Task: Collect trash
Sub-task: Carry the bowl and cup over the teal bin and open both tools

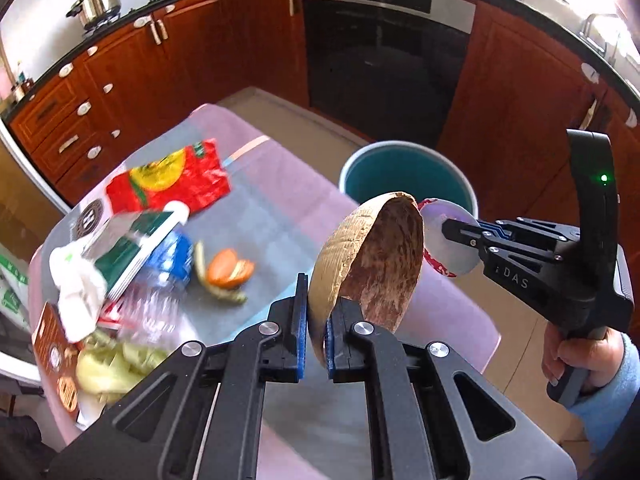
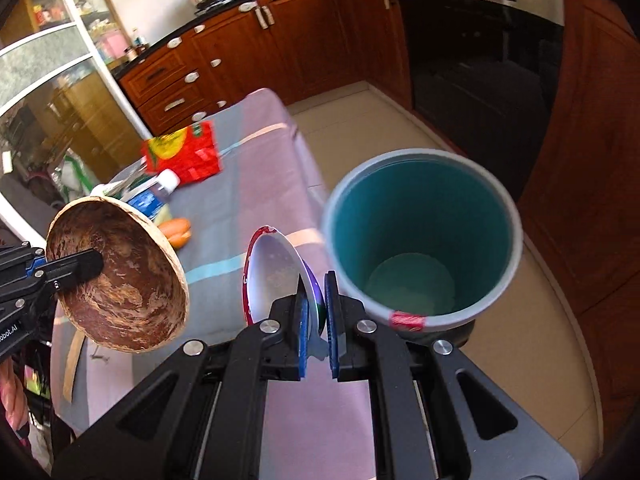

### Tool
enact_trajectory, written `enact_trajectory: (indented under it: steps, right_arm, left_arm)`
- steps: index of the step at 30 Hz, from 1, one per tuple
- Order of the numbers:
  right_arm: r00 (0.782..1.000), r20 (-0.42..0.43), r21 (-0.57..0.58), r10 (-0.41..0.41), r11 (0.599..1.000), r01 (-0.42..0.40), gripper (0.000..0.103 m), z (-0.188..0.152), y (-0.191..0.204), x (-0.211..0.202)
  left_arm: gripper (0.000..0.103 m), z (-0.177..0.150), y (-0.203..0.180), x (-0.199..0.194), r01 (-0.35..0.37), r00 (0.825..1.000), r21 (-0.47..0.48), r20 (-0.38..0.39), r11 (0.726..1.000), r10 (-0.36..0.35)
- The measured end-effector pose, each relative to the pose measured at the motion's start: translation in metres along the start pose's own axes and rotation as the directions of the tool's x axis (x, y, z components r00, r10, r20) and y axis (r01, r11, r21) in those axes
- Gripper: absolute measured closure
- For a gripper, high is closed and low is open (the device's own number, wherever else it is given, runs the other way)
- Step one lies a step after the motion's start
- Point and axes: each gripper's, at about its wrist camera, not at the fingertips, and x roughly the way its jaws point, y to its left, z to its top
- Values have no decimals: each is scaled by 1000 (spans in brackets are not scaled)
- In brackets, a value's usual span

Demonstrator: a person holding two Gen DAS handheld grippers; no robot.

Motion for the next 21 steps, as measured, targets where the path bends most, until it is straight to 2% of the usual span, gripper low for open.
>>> enact_trajectory:
  steps: [4,7,8,12,14,15,17,19,21]
  right_arm:
    - [992,-41,32,-117,992,119,95,31,-53,29]
    - [977,-149,55,-153,985,163,95,45,-89,69]
    - [968,-190,57,-166,982,179,95,48,-99,84]
    - [921,-352,57,-168,978,200,95,49,-127,136]
    - [883,-427,-3,-192,978,211,96,46,-128,160]
    - [872,-428,-67,-237,971,231,95,47,-123,168]
    - [839,-492,-105,-230,973,205,95,45,-117,185]
    - [803,-529,-182,-275,961,209,95,43,-110,200]
    - [787,-556,-170,-266,964,205,95,41,-114,209]
  left_arm:
    - [96,57,-41,64,63,998,47,-23,997,-62]
    - [96,88,-68,124,114,990,55,-86,992,-109]
    - [96,94,-75,144,111,988,56,-114,992,-104]
    - [96,101,-86,218,104,962,32,-256,994,-93]
    - [95,99,-91,244,75,949,45,-311,996,-57]
    - [95,101,-96,252,62,948,70,-316,996,-37]
    - [95,103,-102,267,56,934,85,-357,995,-21]
    - [95,105,-106,276,47,928,94,-374,994,-9]
    - [91,108,-105,283,53,922,83,-386,995,-17]
